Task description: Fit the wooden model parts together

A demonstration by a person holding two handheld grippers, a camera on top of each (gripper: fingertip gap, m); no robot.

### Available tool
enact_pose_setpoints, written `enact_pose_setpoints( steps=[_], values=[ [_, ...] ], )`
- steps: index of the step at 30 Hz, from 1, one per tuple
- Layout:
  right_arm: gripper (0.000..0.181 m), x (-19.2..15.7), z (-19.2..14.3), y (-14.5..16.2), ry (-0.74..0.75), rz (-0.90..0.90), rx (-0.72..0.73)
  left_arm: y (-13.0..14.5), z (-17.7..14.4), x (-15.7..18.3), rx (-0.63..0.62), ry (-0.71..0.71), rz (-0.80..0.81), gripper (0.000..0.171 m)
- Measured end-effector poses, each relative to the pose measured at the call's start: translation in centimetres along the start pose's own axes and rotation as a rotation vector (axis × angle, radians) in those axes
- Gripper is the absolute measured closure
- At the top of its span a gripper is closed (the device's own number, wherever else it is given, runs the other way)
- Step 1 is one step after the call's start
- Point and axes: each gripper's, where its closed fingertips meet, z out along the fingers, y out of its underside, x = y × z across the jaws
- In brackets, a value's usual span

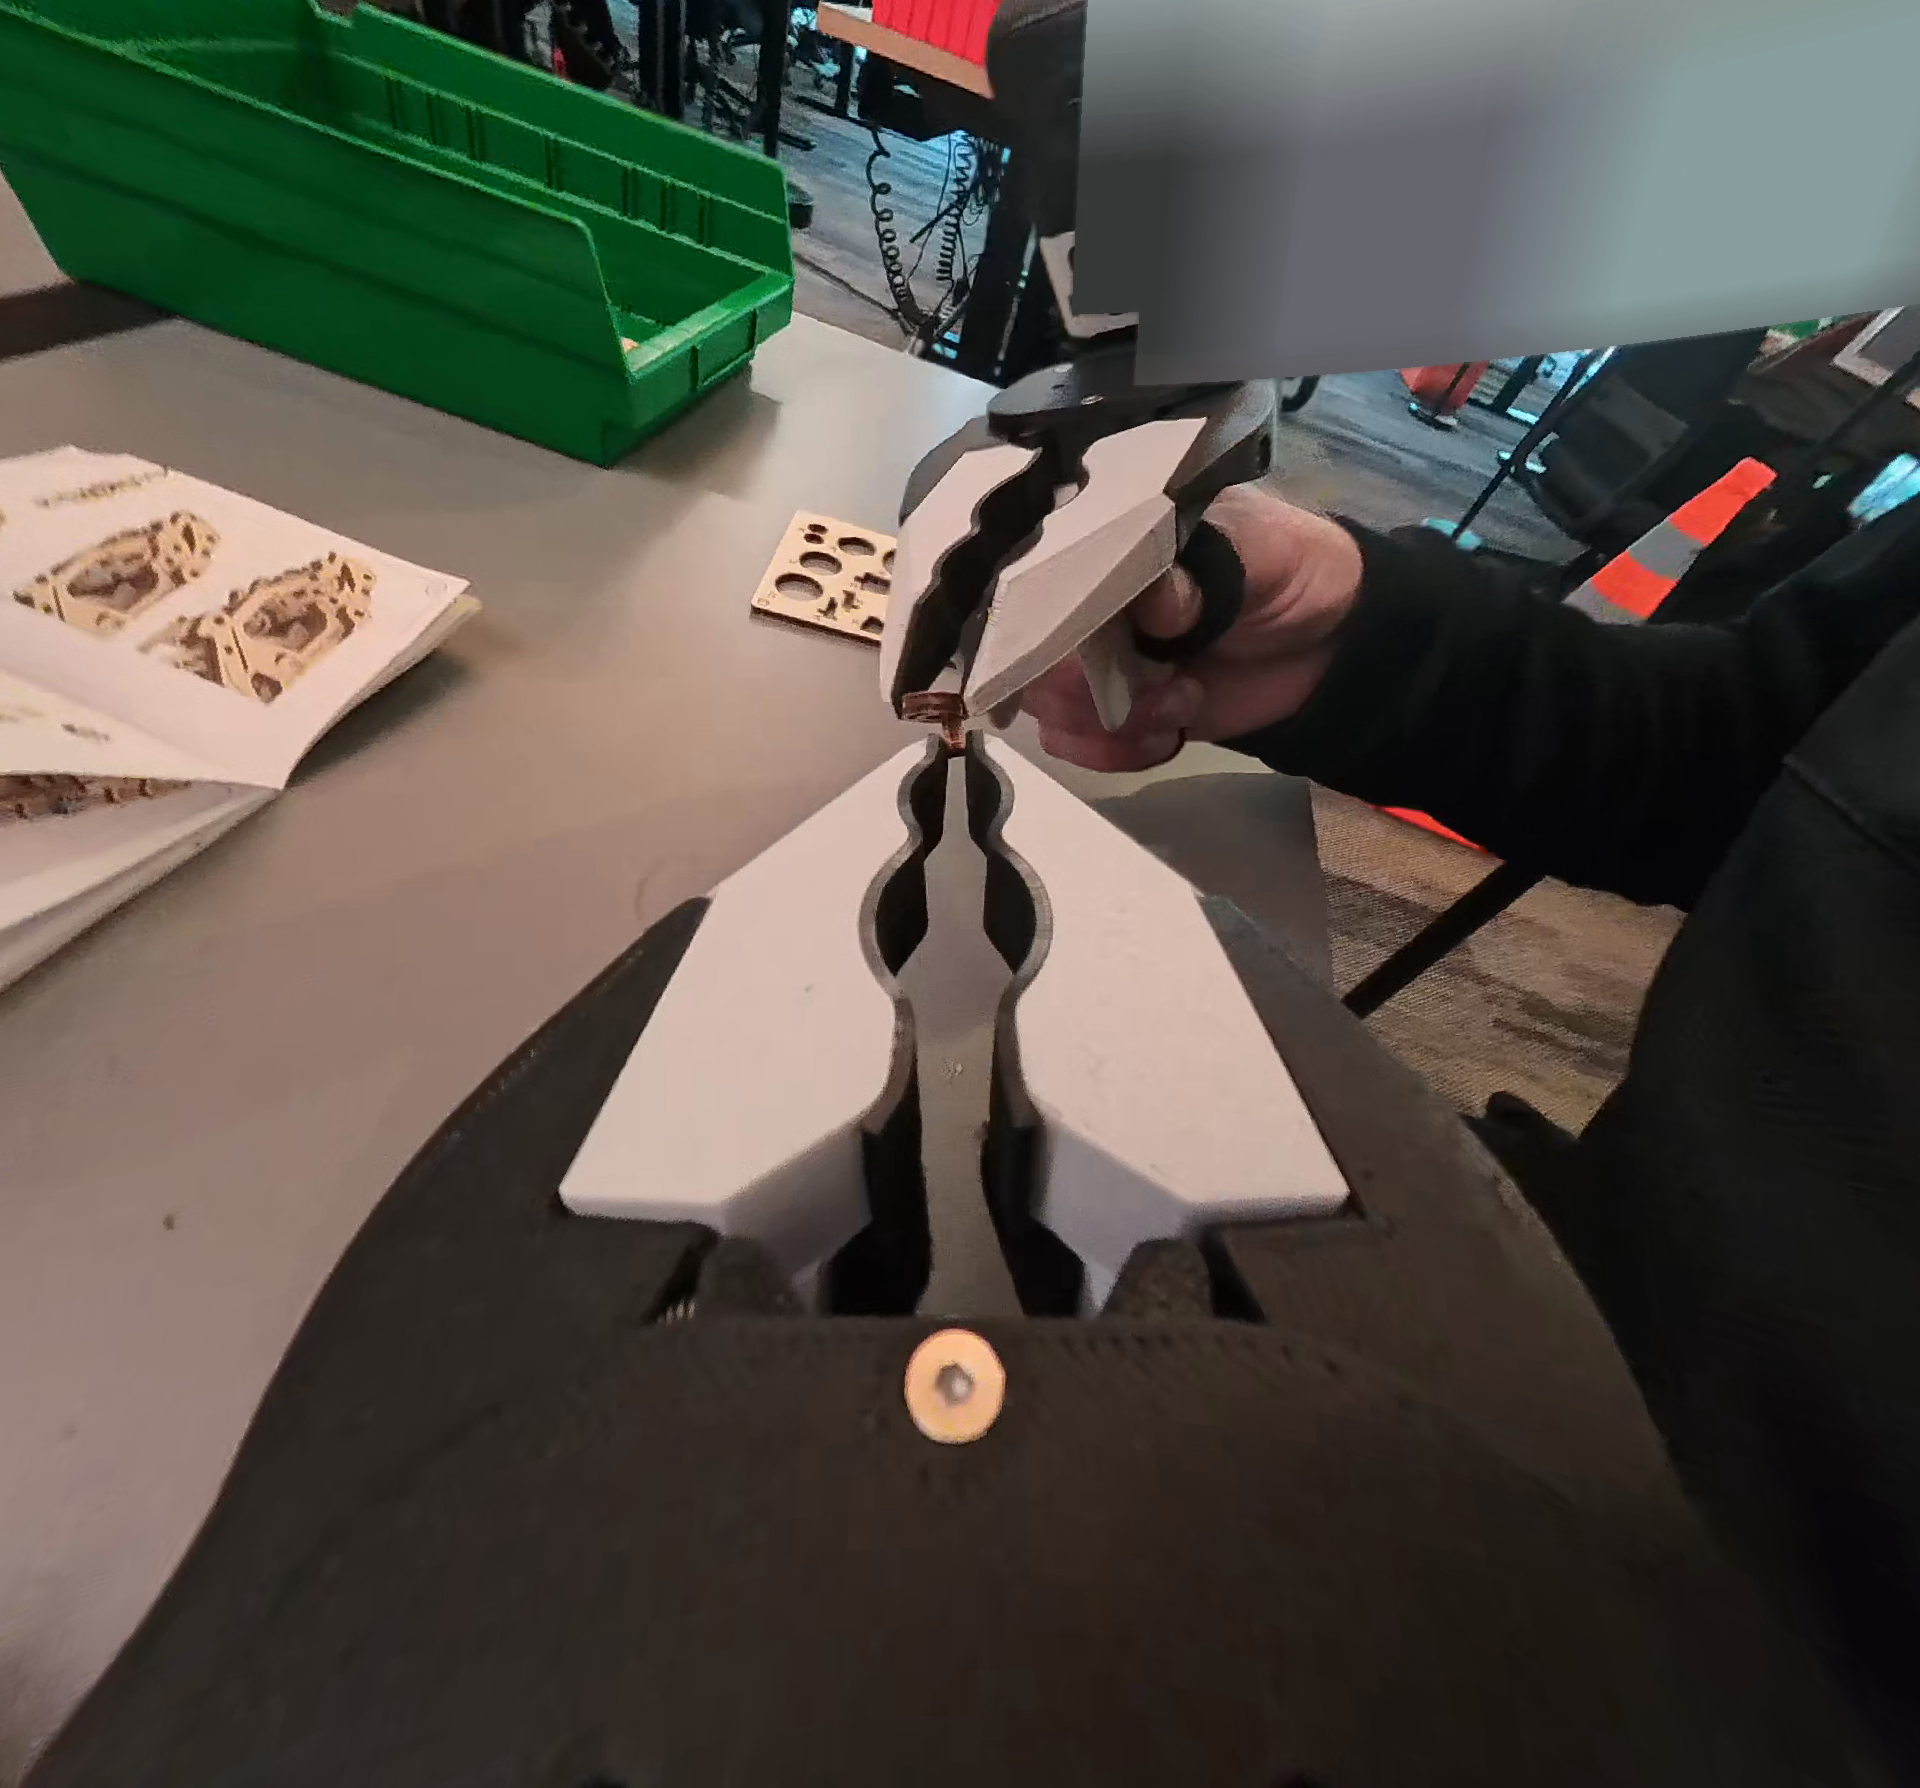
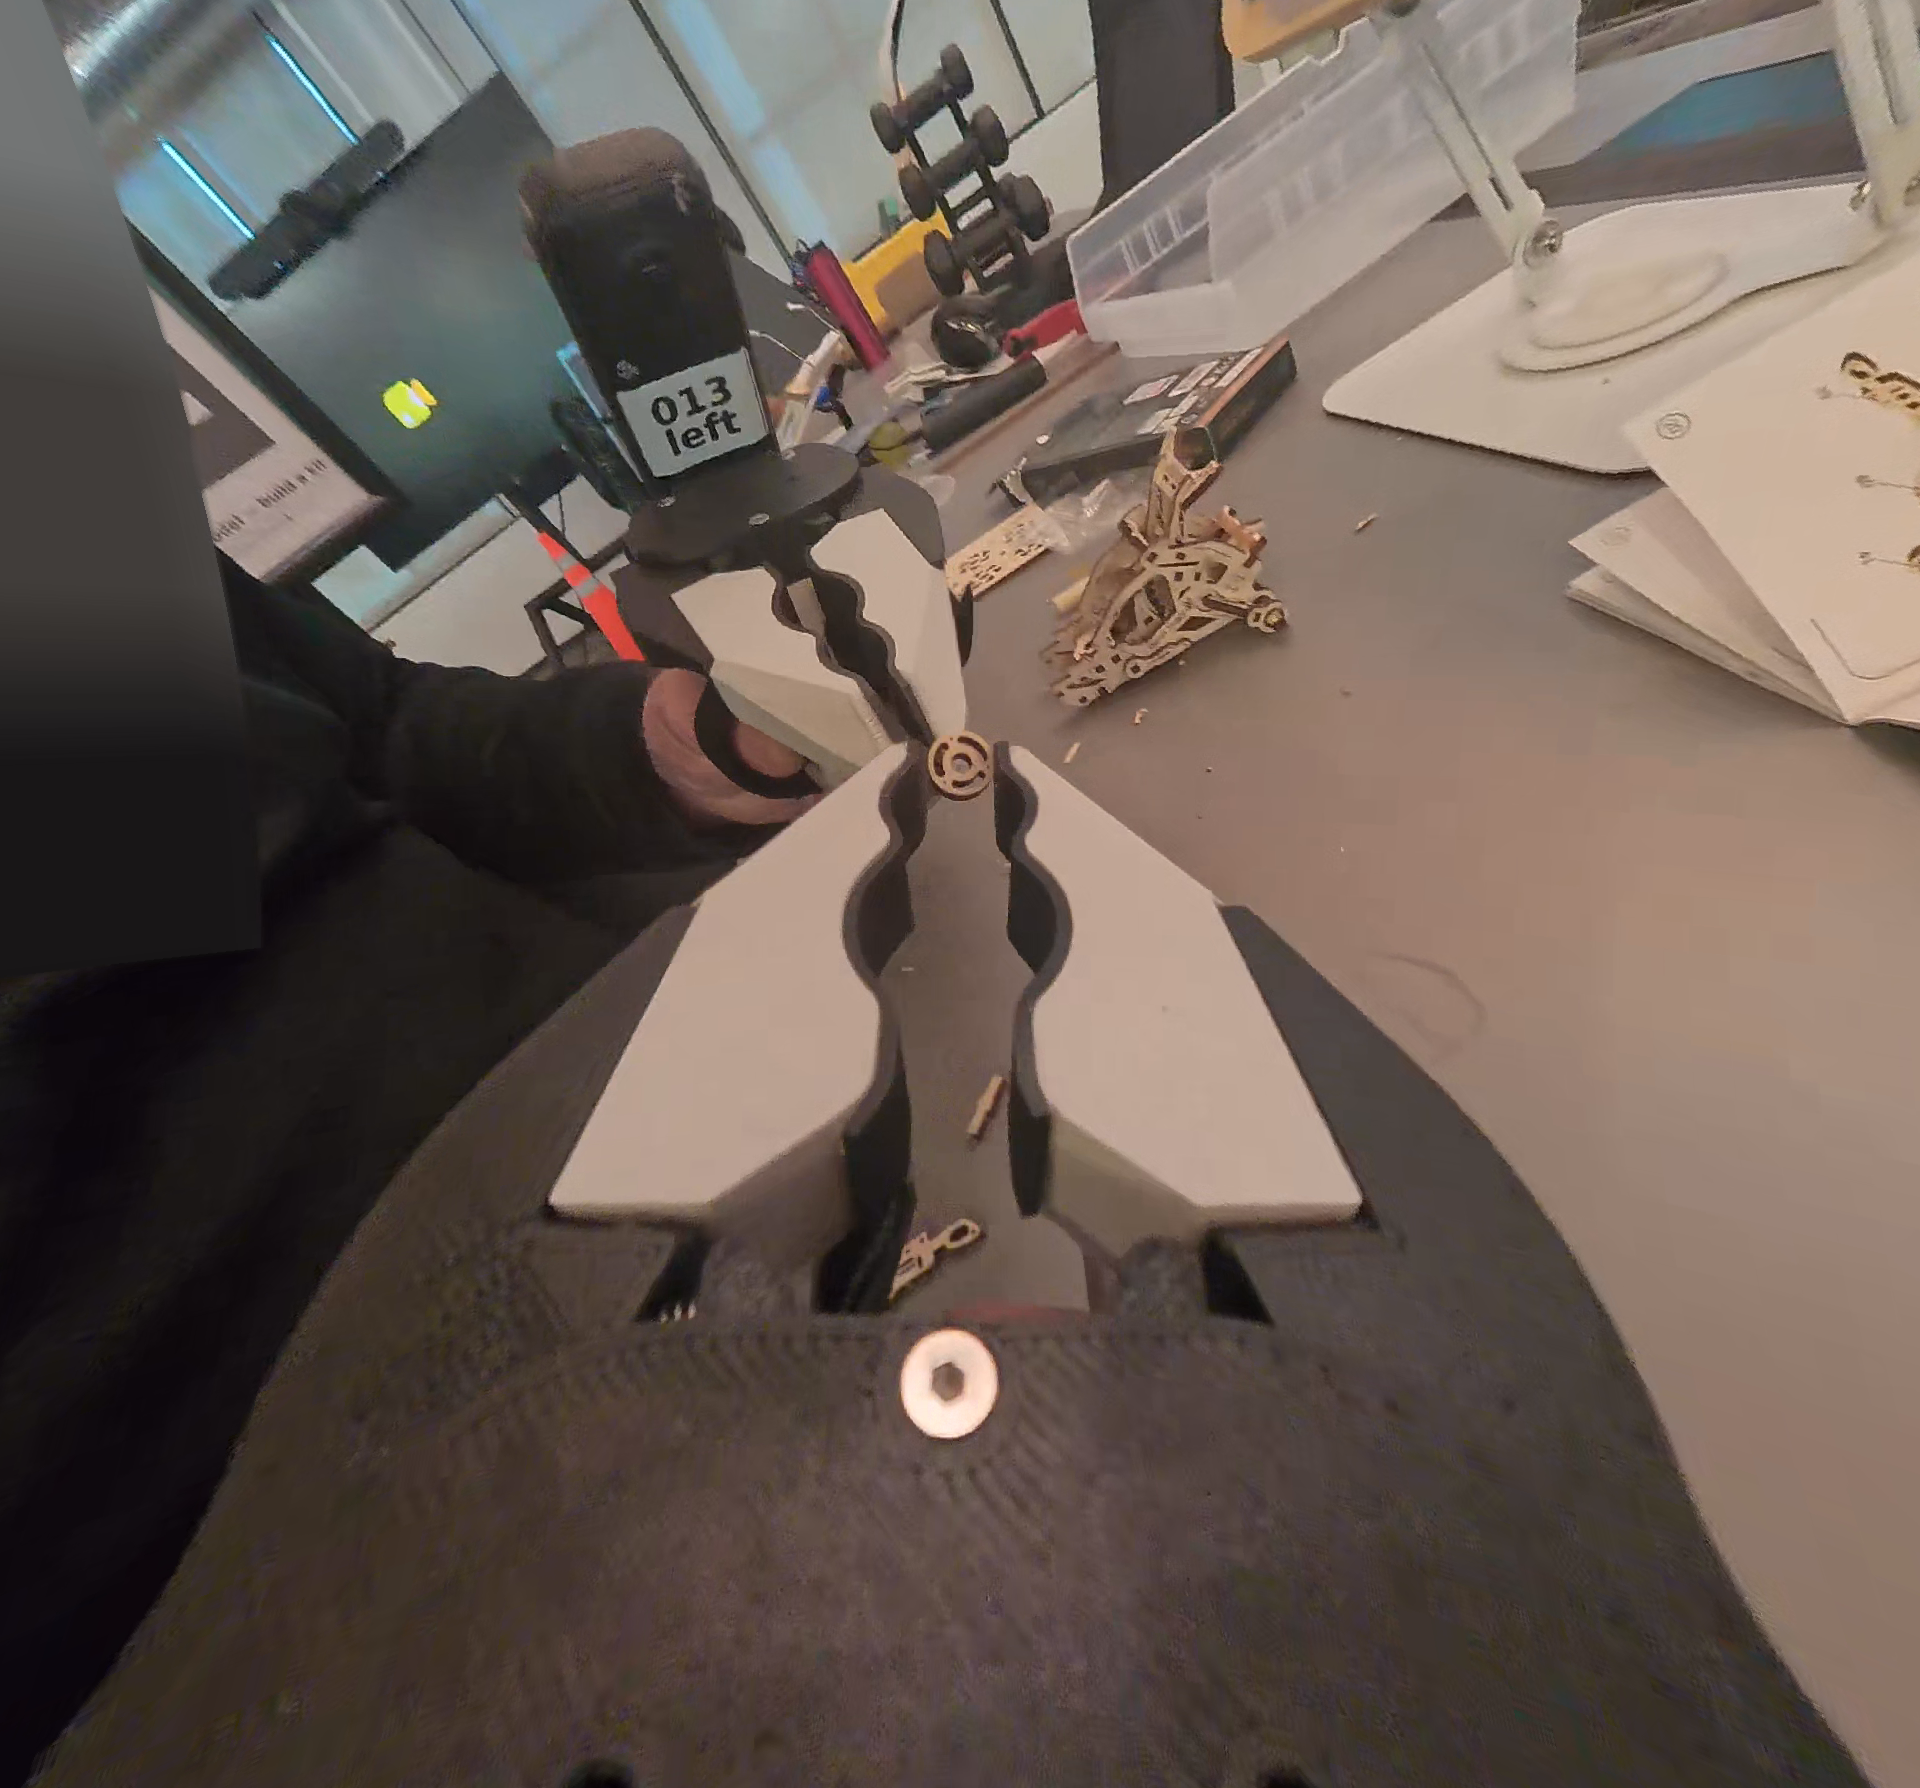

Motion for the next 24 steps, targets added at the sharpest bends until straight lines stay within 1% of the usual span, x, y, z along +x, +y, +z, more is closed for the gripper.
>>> enact_pose_setpoints(
  steps=[5,13,18,24],
  values=[
    [0.171,-1.1,-0.3,-0.8,-0.054,0.001,0.041,-0.8,-0.1,0.6,0.017,-0.019,0.091,0.171],
    [0.171,-2.2,-0.7,-1.2,-0.036,-0.076,0.054,-1.5,-0.3,1.5,0.049,-0.017,0.188,0.171],
    [0.171,-3.0,-1.1,-1.6,-0.028,-0.128,0.066,-2.2,-0.3,2.1,0.077,0.0,0.214,0.171],
    [0.171,-3.3,-1.4,-1.9,0.006,-0.168,0.077,-2.6,-0.4,2.5,0.082,0.003,0.236,0.171]
  ],
)
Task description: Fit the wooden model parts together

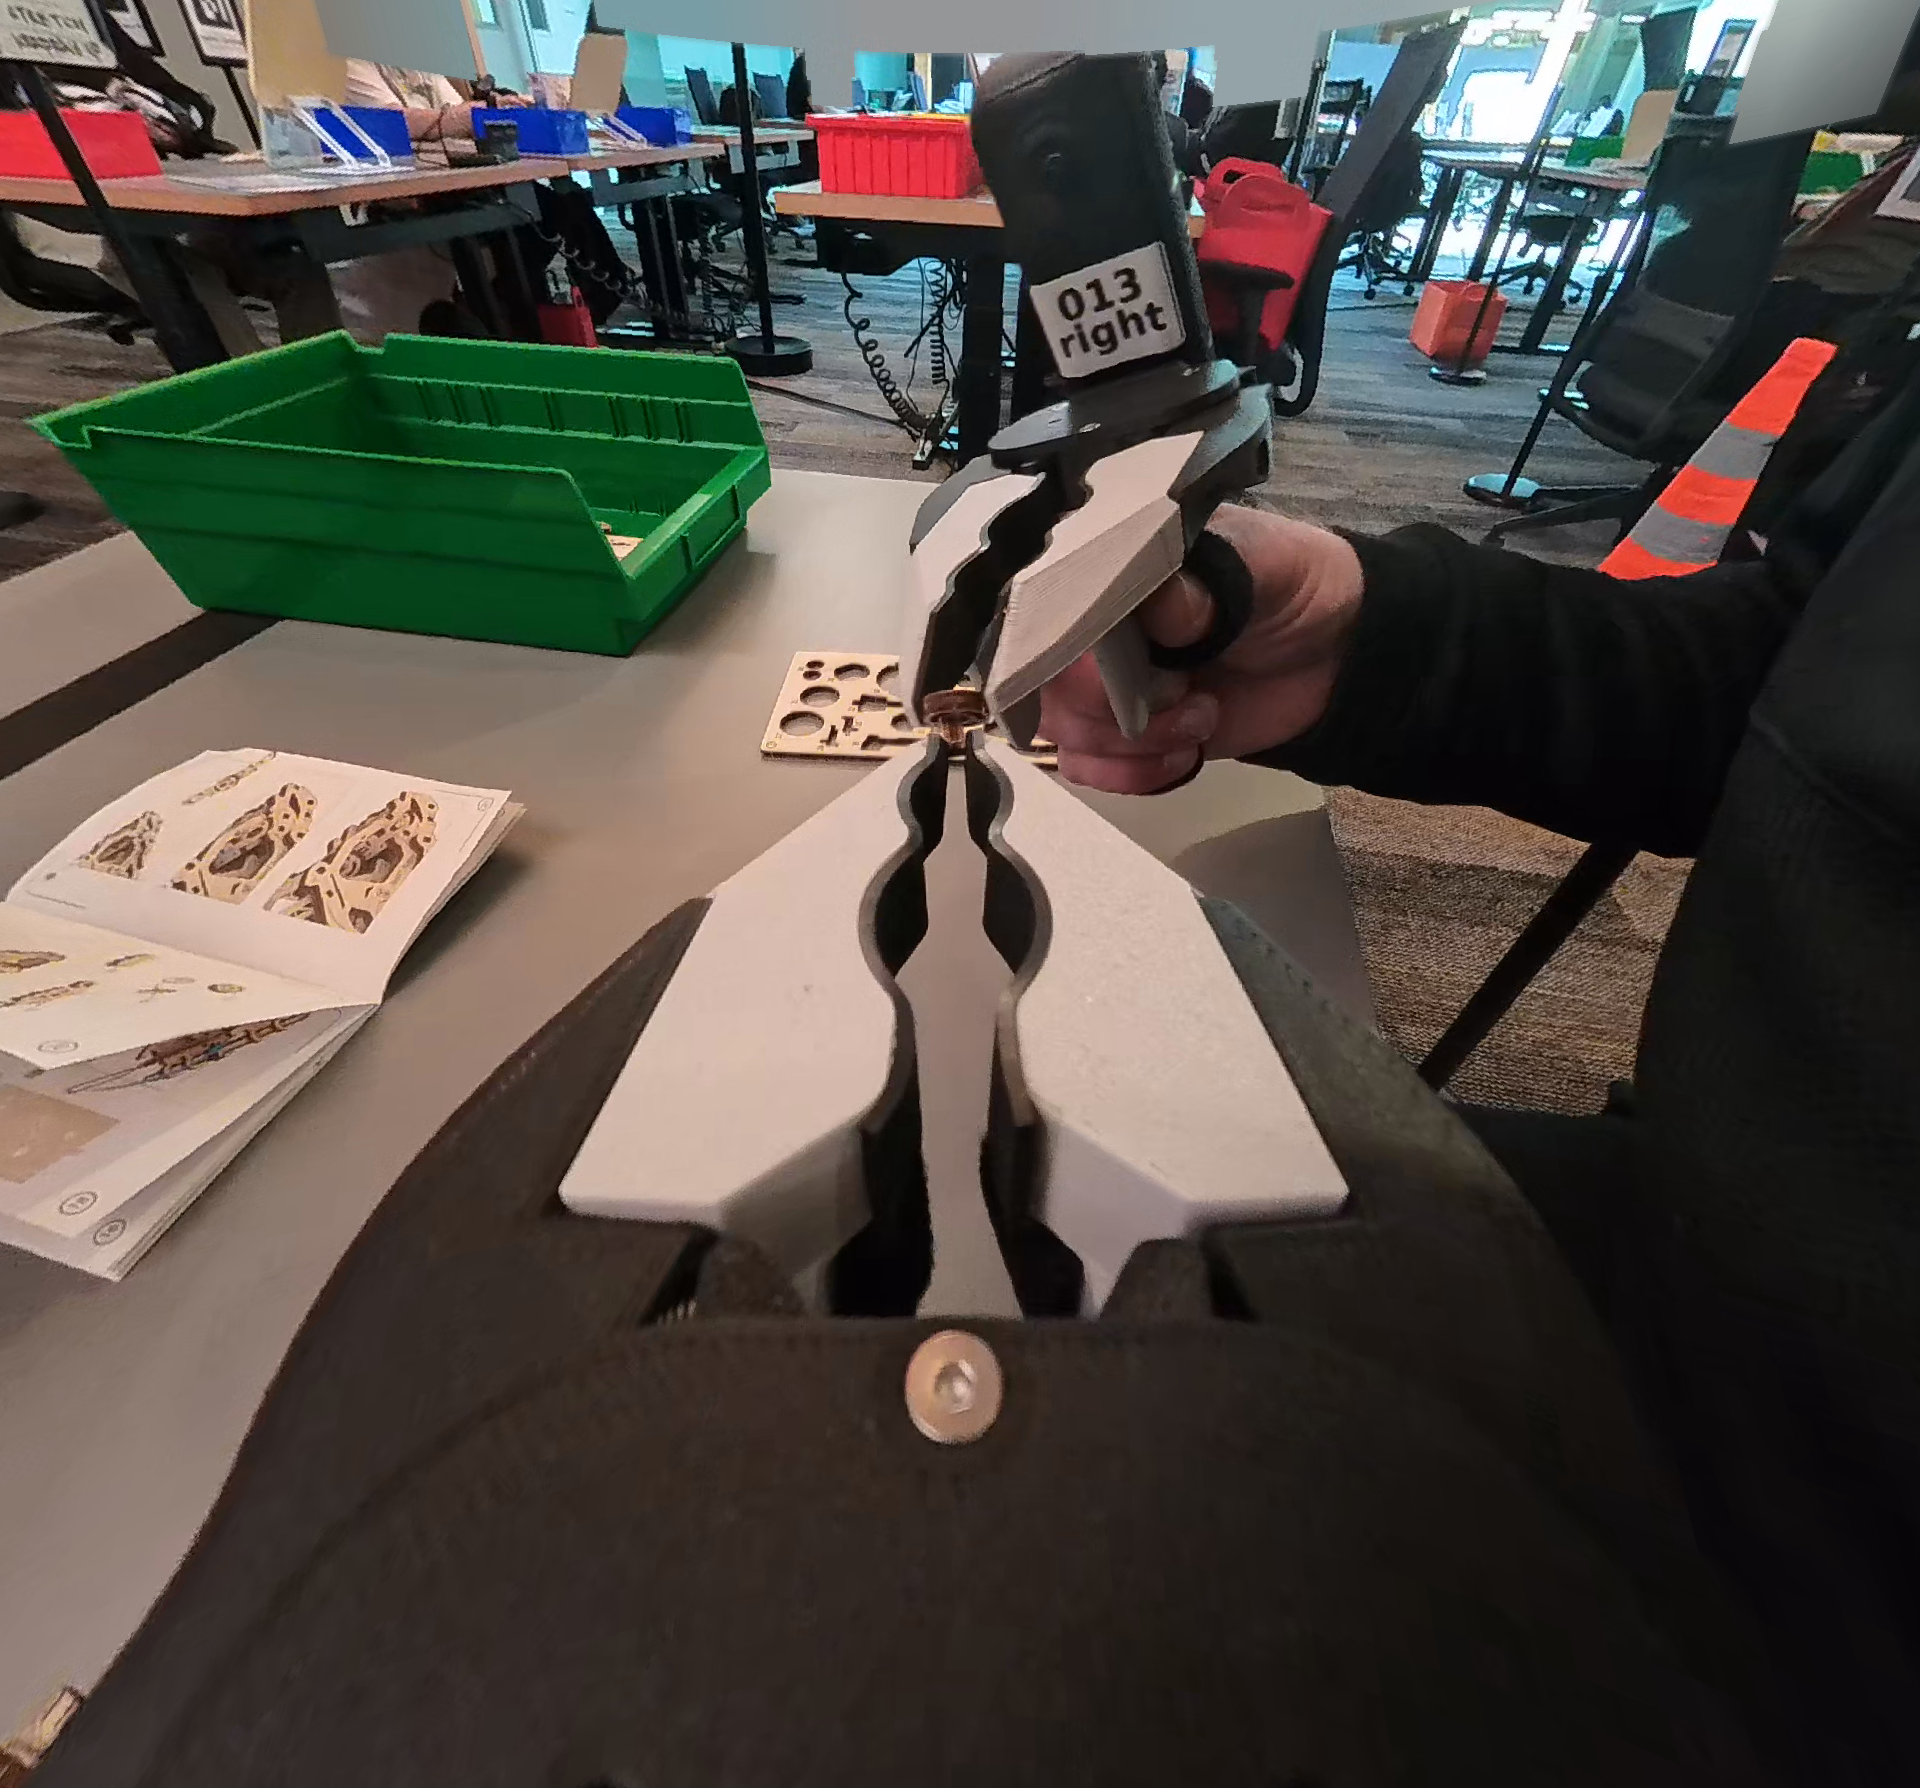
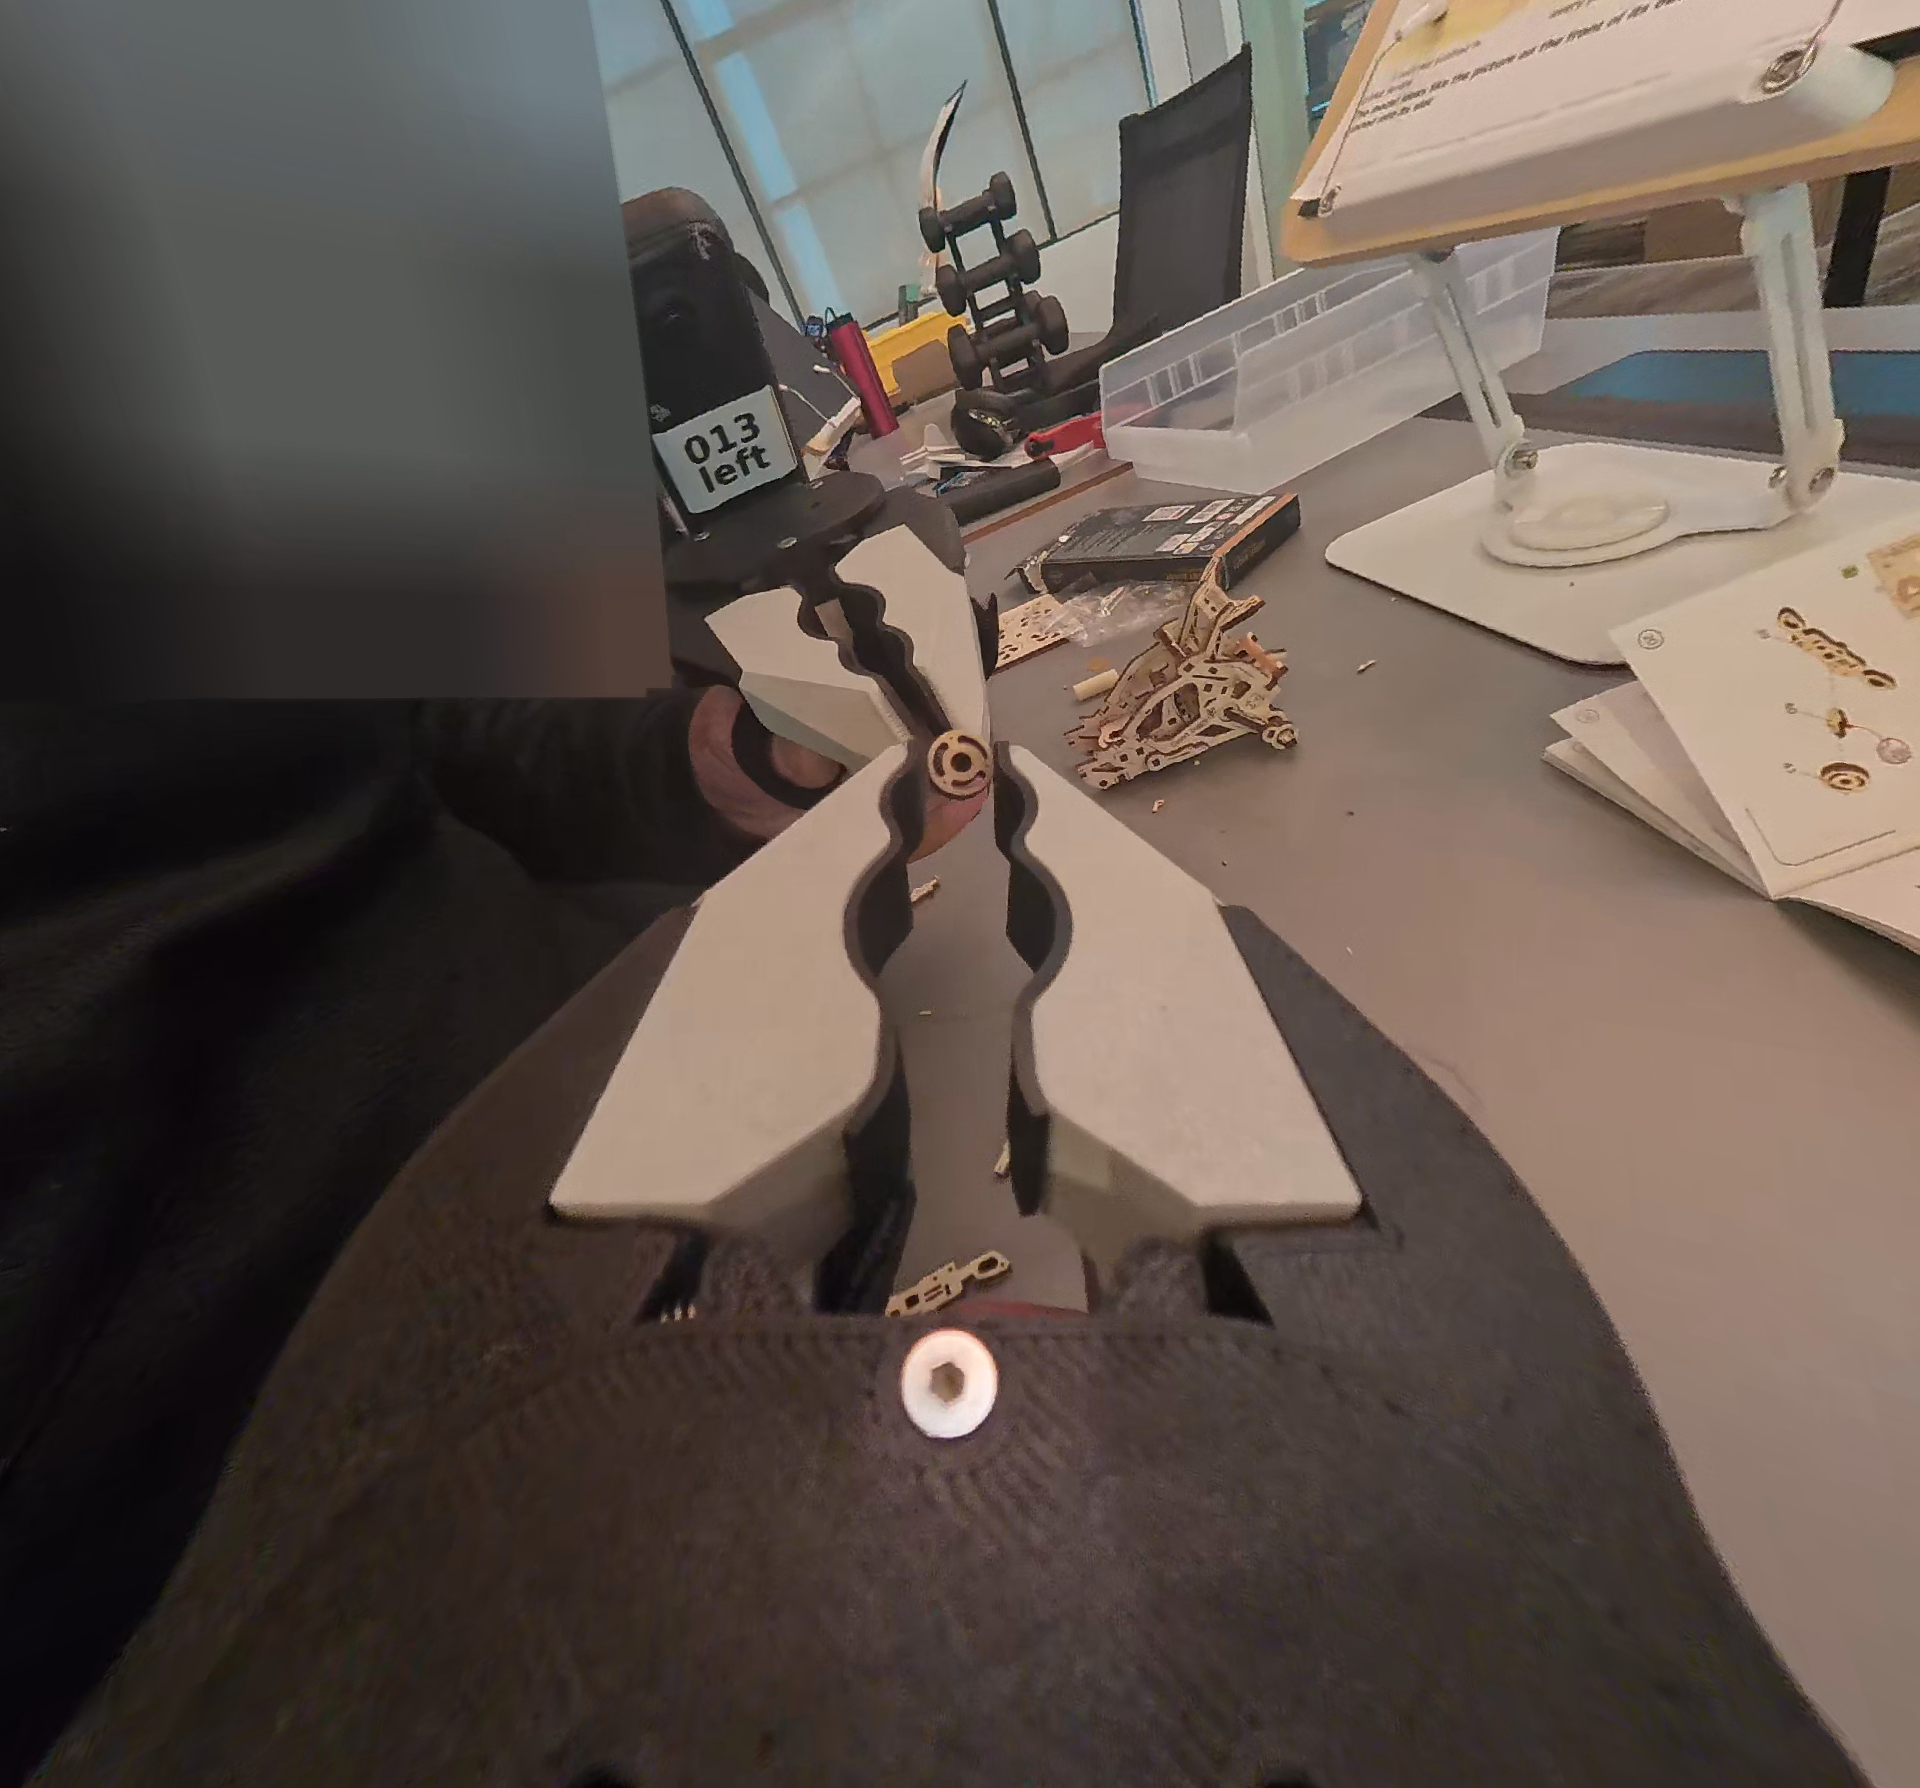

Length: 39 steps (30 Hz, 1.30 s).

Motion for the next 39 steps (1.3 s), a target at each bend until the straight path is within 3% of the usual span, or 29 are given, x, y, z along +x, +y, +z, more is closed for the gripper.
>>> enact_pose_setpoints(
  steps=[9,25,39],
  values=[
    [0.171,-0.4,-0.2,-0.4,0.003,0.019,0.022,-0.5,0.1,0.4,-0.032,-0.008,0.073,0.171],
    [0.172,-0.3,-0.2,0.8,0.101,0.005,-0.135,0.6,0.4,0.9,-0.245,-0.069,0.401,0.171],
    [0.168,1.1,-0.6,2.2,0.05,0.196,-0.065,2.2,1.2,0.2,-0.291,-0.075,0.395,0.171]
  ],
)
